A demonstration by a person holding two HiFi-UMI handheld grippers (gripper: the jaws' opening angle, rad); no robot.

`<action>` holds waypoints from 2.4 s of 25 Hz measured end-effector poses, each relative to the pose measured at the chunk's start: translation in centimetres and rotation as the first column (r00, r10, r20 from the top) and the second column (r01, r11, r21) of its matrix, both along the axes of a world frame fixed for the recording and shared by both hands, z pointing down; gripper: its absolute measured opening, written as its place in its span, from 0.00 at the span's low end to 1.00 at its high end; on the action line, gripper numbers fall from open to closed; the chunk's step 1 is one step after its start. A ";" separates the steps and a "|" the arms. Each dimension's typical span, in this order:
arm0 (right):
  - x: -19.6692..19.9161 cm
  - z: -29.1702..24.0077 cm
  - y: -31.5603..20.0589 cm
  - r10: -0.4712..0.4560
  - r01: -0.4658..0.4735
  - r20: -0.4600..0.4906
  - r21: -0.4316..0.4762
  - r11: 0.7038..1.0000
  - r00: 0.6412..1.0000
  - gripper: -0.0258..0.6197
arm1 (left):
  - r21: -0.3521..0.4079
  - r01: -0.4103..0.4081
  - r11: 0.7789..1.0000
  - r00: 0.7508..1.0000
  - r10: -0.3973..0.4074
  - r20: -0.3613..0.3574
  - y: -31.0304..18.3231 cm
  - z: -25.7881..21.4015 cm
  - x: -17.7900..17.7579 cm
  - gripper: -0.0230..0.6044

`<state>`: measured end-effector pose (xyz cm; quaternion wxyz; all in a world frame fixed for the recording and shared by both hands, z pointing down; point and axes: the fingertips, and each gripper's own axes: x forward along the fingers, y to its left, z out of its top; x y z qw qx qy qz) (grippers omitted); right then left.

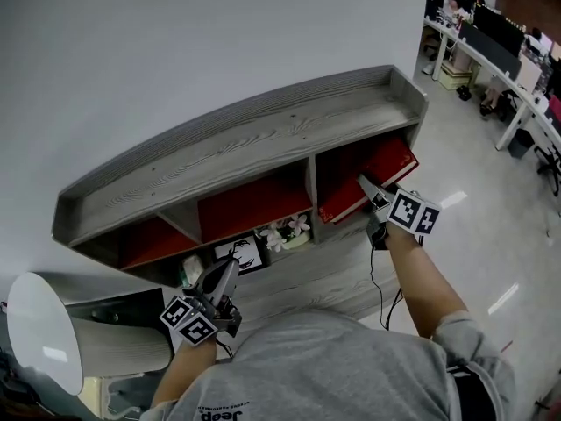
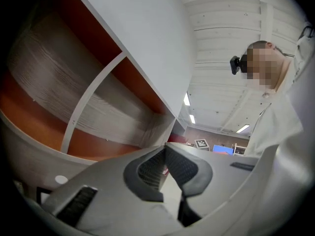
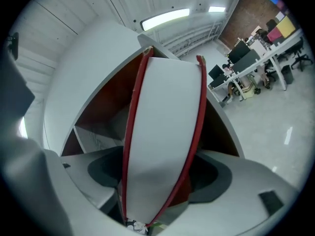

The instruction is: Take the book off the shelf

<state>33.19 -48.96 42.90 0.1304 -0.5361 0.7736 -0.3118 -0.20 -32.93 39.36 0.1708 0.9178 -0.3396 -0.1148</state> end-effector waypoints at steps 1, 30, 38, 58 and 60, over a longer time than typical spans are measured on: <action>0.1 -0.1 -0.1 0.015 -0.015 -0.002 0.005 1.000 1.000 0.59 | 0.002 -0.002 1.000 1.000 0.002 0.000 -0.1 -0.1 -0.3 0.08; 1.9 -1.6 4.6 0.064 -0.064 0.086 0.005 0.998 0.994 0.43 | -0.011 -0.035 0.999 0.999 0.034 -0.030 -0.1 0.4 -0.3 0.08; 2.4 -1.9 8.6 0.015 -0.015 0.088 -0.001 1.000 0.996 0.42 | -0.013 -0.024 1.000 0.999 0.024 -0.036 0.5 0.7 0.2 0.08; -6.3 0.8 13.3 -0.636 0.646 -0.197 -0.019 0.763 0.746 0.42 | -0.079 0.349 0.934 0.933 -0.354 -0.070 5.7 5.0 -3.3 0.08; -7.1 1.5 13.4 -0.659 0.664 -0.161 -0.028 0.747 0.735 0.42 | -0.091 0.388 0.917 0.916 -0.395 -0.074 7.0 5.7 -4.7 0.08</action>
